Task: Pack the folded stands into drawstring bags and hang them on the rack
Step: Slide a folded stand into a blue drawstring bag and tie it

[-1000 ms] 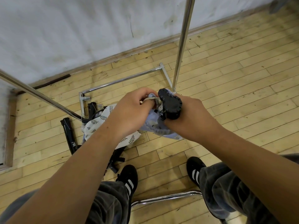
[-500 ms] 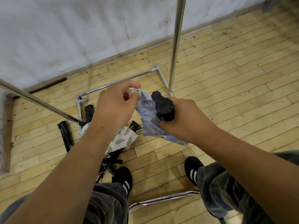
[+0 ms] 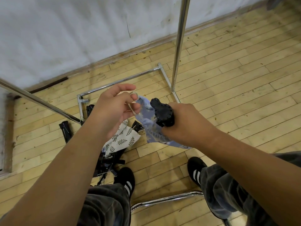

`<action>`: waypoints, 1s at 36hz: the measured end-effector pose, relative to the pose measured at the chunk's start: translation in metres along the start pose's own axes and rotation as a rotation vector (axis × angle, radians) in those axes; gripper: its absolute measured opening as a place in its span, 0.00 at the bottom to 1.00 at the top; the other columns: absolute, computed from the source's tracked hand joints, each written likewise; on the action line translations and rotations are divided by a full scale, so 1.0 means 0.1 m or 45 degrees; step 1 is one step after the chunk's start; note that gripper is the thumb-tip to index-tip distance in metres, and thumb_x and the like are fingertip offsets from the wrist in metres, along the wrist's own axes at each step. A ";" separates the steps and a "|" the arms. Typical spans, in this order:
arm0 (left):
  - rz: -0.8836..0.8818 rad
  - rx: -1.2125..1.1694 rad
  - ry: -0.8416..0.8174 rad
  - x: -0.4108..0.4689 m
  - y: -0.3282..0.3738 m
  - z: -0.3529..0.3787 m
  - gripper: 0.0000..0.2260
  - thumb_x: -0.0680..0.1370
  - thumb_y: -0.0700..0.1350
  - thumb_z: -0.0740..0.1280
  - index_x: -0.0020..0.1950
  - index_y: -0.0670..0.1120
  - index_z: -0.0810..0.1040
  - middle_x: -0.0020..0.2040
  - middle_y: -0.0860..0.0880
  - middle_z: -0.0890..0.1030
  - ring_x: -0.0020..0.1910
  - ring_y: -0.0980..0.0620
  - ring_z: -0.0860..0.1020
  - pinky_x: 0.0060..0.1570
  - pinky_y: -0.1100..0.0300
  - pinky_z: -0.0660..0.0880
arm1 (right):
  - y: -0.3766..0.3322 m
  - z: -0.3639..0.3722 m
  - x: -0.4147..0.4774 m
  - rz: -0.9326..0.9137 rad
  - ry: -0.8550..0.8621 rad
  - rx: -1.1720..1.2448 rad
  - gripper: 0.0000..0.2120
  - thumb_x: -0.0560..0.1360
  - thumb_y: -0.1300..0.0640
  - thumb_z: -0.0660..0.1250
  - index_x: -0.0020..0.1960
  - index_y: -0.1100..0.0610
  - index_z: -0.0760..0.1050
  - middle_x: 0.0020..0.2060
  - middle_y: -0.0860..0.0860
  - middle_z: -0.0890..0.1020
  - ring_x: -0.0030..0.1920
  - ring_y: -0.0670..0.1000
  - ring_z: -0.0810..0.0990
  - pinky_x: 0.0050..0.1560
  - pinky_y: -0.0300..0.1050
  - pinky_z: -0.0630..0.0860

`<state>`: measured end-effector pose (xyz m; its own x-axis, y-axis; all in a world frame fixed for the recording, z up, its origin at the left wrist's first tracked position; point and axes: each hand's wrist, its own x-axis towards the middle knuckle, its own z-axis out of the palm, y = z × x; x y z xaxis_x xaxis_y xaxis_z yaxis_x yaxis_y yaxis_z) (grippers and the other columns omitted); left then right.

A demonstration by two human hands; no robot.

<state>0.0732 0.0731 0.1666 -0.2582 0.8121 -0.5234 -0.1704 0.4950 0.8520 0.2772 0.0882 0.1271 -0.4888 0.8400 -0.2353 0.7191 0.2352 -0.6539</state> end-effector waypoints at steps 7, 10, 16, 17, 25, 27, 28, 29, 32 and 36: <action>-0.080 0.171 -0.058 0.01 0.02 -0.04 0.13 0.78 0.35 0.68 0.60 0.47 0.82 0.42 0.46 0.76 0.31 0.54 0.69 0.32 0.59 0.73 | 0.00 0.00 0.02 0.024 -0.009 -0.022 0.07 0.75 0.55 0.69 0.43 0.53 0.71 0.34 0.48 0.76 0.33 0.47 0.72 0.31 0.39 0.64; -0.023 0.476 -0.047 0.01 0.00 -0.08 0.16 0.78 0.36 0.72 0.64 0.49 0.82 0.42 0.47 0.72 0.30 0.53 0.70 0.37 0.58 0.75 | 0.01 0.01 0.03 0.048 0.010 -0.019 0.07 0.74 0.56 0.69 0.43 0.53 0.71 0.33 0.48 0.75 0.33 0.48 0.72 0.31 0.40 0.65; 0.191 1.106 0.098 0.03 -0.06 -0.16 0.08 0.80 0.44 0.71 0.56 0.53 0.84 0.50 0.53 0.83 0.35 0.50 0.84 0.36 0.55 0.81 | 0.00 0.00 0.03 0.046 0.002 -0.048 0.08 0.72 0.59 0.69 0.42 0.54 0.70 0.32 0.48 0.74 0.31 0.47 0.70 0.30 0.38 0.63; 0.204 1.129 0.106 0.03 -0.06 -0.16 0.06 0.81 0.46 0.70 0.56 0.53 0.84 0.50 0.54 0.83 0.35 0.52 0.84 0.35 0.59 0.77 | 0.00 0.01 0.03 0.044 0.000 -0.046 0.07 0.73 0.59 0.69 0.42 0.55 0.70 0.32 0.48 0.74 0.32 0.47 0.70 0.30 0.38 0.63; 0.249 1.101 0.160 0.07 -0.10 -0.16 0.09 0.84 0.47 0.62 0.53 0.56 0.83 0.43 0.53 0.84 0.33 0.58 0.83 0.25 0.72 0.70 | -0.04 0.00 0.01 0.036 -0.002 0.033 0.10 0.72 0.59 0.69 0.39 0.51 0.68 0.34 0.49 0.75 0.32 0.49 0.70 0.31 0.40 0.65; 0.255 1.110 0.167 0.11 -0.12 -0.18 0.10 0.84 0.44 0.62 0.58 0.55 0.81 0.50 0.54 0.83 0.34 0.56 0.84 0.27 0.71 0.73 | -0.04 0.00 0.01 0.040 -0.002 0.033 0.10 0.73 0.59 0.69 0.40 0.52 0.68 0.34 0.49 0.75 0.32 0.49 0.71 0.31 0.41 0.66; 0.272 1.132 0.172 0.12 -0.13 -0.19 0.11 0.84 0.43 0.62 0.59 0.56 0.79 0.52 0.54 0.81 0.35 0.55 0.84 0.30 0.67 0.75 | -0.04 0.00 0.01 0.042 -0.003 0.036 0.09 0.73 0.59 0.69 0.40 0.52 0.68 0.34 0.49 0.75 0.32 0.49 0.71 0.31 0.41 0.66; 0.298 1.161 0.178 0.14 -0.14 -0.21 0.11 0.83 0.42 0.62 0.61 0.56 0.78 0.52 0.54 0.81 0.37 0.53 0.84 0.32 0.62 0.76 | -0.04 0.00 0.01 0.046 -0.004 0.038 0.09 0.73 0.59 0.69 0.40 0.53 0.69 0.34 0.49 0.75 0.32 0.49 0.71 0.31 0.41 0.66; 0.362 1.248 0.221 0.15 -0.14 -0.24 0.15 0.81 0.40 0.66 0.64 0.57 0.77 0.51 0.55 0.80 0.35 0.55 0.77 0.33 0.60 0.71 | -0.04 -0.01 0.00 0.054 -0.010 0.038 0.09 0.74 0.59 0.68 0.41 0.53 0.69 0.34 0.49 0.75 0.32 0.48 0.70 0.32 0.40 0.65; 0.455 1.324 0.305 0.15 -0.15 -0.28 0.16 0.78 0.40 0.69 0.64 0.54 0.79 0.55 0.52 0.77 0.48 0.54 0.77 0.46 0.60 0.71 | -0.07 -0.03 -0.01 0.041 -0.003 0.043 0.11 0.74 0.60 0.69 0.39 0.50 0.67 0.34 0.48 0.75 0.32 0.47 0.71 0.31 0.39 0.65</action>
<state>0.0452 0.0697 0.1459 -0.3281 0.9341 -0.1406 0.7969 0.3537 0.4897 0.2745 0.0876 0.1340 -0.4670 0.8456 -0.2587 0.7175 0.1914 -0.6697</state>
